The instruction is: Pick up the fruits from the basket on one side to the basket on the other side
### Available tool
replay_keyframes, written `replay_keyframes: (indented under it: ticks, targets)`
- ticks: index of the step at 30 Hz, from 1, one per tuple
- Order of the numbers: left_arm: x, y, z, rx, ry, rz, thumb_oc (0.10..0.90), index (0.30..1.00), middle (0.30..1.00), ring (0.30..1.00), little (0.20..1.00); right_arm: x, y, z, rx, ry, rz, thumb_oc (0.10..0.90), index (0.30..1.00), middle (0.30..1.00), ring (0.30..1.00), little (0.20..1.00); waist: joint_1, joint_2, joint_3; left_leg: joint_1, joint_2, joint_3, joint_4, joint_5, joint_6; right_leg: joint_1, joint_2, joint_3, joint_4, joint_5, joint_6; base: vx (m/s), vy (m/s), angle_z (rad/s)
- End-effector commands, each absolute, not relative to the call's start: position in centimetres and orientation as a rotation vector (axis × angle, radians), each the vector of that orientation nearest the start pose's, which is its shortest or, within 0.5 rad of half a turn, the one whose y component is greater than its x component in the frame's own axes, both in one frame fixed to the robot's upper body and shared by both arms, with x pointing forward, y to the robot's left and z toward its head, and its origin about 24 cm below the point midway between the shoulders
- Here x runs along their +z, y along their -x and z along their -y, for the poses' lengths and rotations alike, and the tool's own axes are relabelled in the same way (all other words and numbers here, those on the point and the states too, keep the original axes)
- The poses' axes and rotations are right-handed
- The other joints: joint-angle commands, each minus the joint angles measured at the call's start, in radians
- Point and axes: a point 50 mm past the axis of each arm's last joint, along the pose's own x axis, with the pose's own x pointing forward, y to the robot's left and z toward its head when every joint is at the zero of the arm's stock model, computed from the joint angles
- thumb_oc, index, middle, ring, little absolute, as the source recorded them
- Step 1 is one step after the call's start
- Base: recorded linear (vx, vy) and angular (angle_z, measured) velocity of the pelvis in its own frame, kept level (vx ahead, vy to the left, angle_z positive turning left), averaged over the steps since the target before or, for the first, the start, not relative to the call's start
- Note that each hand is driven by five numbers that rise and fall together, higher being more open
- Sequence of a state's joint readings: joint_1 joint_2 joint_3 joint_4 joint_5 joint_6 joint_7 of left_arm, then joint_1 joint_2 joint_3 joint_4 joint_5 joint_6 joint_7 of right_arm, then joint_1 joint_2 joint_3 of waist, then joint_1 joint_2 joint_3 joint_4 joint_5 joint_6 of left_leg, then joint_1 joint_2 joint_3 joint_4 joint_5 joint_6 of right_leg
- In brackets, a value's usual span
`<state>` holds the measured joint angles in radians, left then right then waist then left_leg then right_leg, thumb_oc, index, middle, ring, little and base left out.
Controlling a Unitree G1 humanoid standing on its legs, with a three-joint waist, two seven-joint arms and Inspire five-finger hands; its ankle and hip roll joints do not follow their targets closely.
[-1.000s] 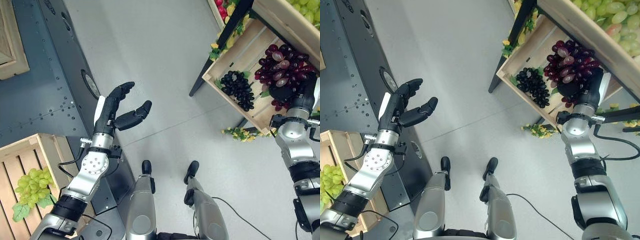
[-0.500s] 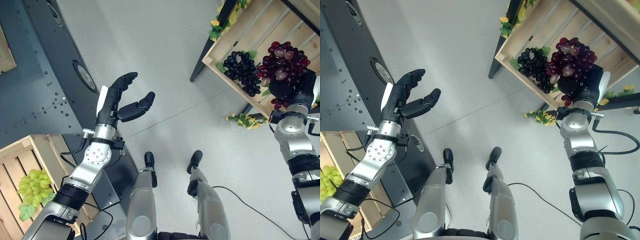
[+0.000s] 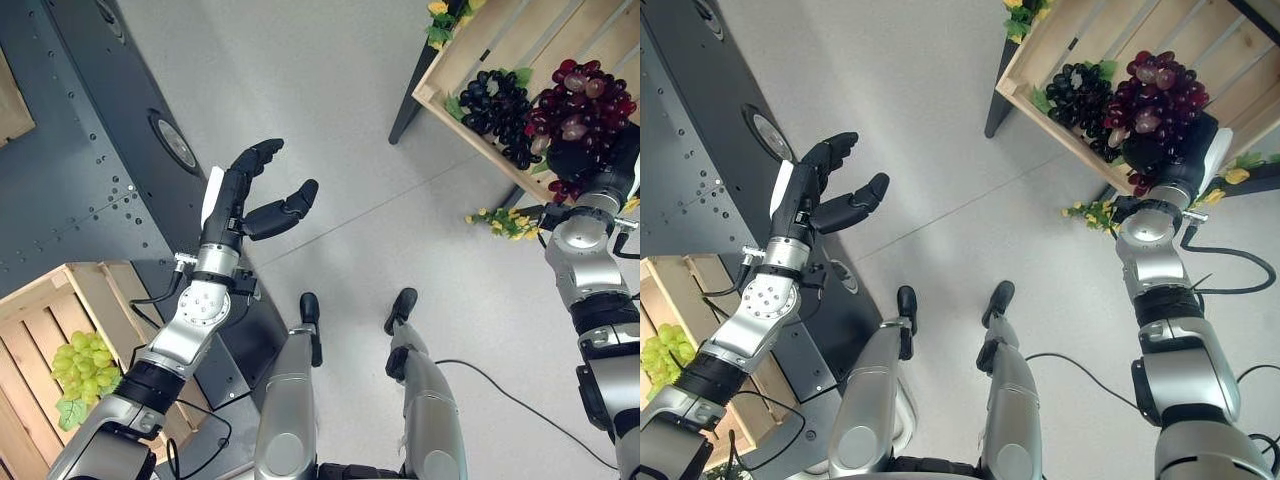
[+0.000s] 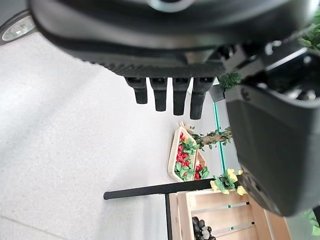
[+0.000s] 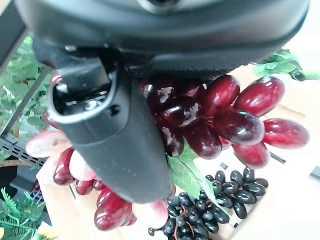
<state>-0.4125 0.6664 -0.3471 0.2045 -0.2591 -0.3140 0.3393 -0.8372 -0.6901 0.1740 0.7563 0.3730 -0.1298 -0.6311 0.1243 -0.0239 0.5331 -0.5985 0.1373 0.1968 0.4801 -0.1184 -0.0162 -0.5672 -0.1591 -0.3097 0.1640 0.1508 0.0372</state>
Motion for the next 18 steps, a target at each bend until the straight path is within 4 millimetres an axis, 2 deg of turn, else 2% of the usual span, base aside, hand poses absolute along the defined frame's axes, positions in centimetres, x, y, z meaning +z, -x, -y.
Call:
replay_keyframes:
  ticks: [1,2,3,18]
  targets:
    - [17.8,-30.2,-16.9,-0.057,-0.257,0.716,0.8,0.9,0.9,0.9,0.9,30.3,-33.8,31.3,-0.855,0.179,0.744,0.496,0.444,0.444,0.444,0.444,-0.019,0.075,-0.013,0.0,-0.09,-0.024,-0.096,0.021,-0.027,0.032,-0.034,-0.035,0.25,-0.251,0.079,0.02,0.036,0.01]
    - [17.7,-30.1,-16.8,-0.057,-0.251,0.715,0.8,0.9,0.9,0.9,0.9,30.4,-33.7,31.3,-0.857,0.19,0.748,0.706,0.759,0.759,0.759,0.759,-0.02,0.075,-0.013,0.003,-0.09,-0.022,-0.096,0.021,-0.025,0.031,-0.035,-0.032,0.255,-0.252,0.079,0.03,0.048,0.01]
    - [17.6,-30.0,-16.7,-0.057,-0.247,0.713,0.8,0.9,0.9,0.9,0.9,30.5,-33.7,31.4,-0.861,0.196,0.753,0.8,0.9,0.9,0.9,0.9,-0.02,0.075,-0.013,0.008,-0.09,-0.02,-0.098,0.021,-0.024,0.032,-0.035,-0.031,0.257,-0.253,0.078,0.04,0.048,0.01]
    - [16.0,-29.1,-16.9,-0.065,-0.233,0.674,0.8,0.9,0.9,0.9,0.9,31.9,-32.1,32.4,-0.932,0.252,0.809,0.8,0.9,0.9,0.9,0.9,-0.027,0.077,-0.013,0.062,-0.095,-0.021,-0.103,0.02,-0.012,0.06,-0.038,-0.019,0.28,-0.255,0.071,0.03,0.014,0.0]
